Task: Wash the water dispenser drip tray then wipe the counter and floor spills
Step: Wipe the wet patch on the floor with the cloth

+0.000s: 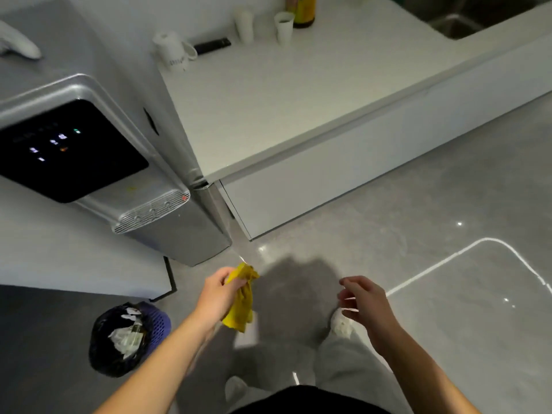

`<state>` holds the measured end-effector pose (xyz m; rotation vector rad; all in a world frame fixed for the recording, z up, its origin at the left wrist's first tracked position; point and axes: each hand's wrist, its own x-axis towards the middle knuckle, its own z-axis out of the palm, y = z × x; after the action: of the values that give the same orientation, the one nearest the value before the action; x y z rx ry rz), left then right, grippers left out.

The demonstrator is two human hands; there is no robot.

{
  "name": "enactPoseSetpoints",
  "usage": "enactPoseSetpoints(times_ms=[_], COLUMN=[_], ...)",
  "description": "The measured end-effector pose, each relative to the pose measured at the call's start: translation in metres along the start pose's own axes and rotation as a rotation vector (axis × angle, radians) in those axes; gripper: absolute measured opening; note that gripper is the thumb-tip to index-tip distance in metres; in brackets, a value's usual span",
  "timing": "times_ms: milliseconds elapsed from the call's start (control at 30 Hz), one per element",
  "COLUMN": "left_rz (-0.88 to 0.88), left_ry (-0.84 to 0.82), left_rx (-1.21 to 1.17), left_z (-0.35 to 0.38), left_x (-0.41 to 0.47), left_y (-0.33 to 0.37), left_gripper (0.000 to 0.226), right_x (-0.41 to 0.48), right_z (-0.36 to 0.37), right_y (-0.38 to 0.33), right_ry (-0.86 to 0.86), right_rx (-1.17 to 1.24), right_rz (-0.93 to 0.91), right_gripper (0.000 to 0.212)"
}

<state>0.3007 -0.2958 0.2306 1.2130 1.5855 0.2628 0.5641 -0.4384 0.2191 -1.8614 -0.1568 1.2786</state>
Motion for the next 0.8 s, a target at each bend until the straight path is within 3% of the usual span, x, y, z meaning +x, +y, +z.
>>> enactPoseSetpoints(times_ms=[200,400,800], left_rz=[-0.015,0.027,0.073], left_ry=[0.13,0.202,0.233], left_rx=[-0.165,-0.284,-0.345], left_z=[0.034,0.053,0.04], left_x=[0.034,0.079,0.297], left_y=[0.089,0.174,0.318], left_gripper=[0.005,0.006,0.006], right_x=[0.086,0.158,0.324], right_z=[-0.051,-0.056,-0.006], right_y=[-0.114,-0.228,-0.414], right_ry=[-0.098,-0.163,-0.151], right_rx=[-0.133,-0.192,-0.394], right_rz=[-0.085,-0.144,-0.318], right_gripper=[0.018,0.017,0.012])
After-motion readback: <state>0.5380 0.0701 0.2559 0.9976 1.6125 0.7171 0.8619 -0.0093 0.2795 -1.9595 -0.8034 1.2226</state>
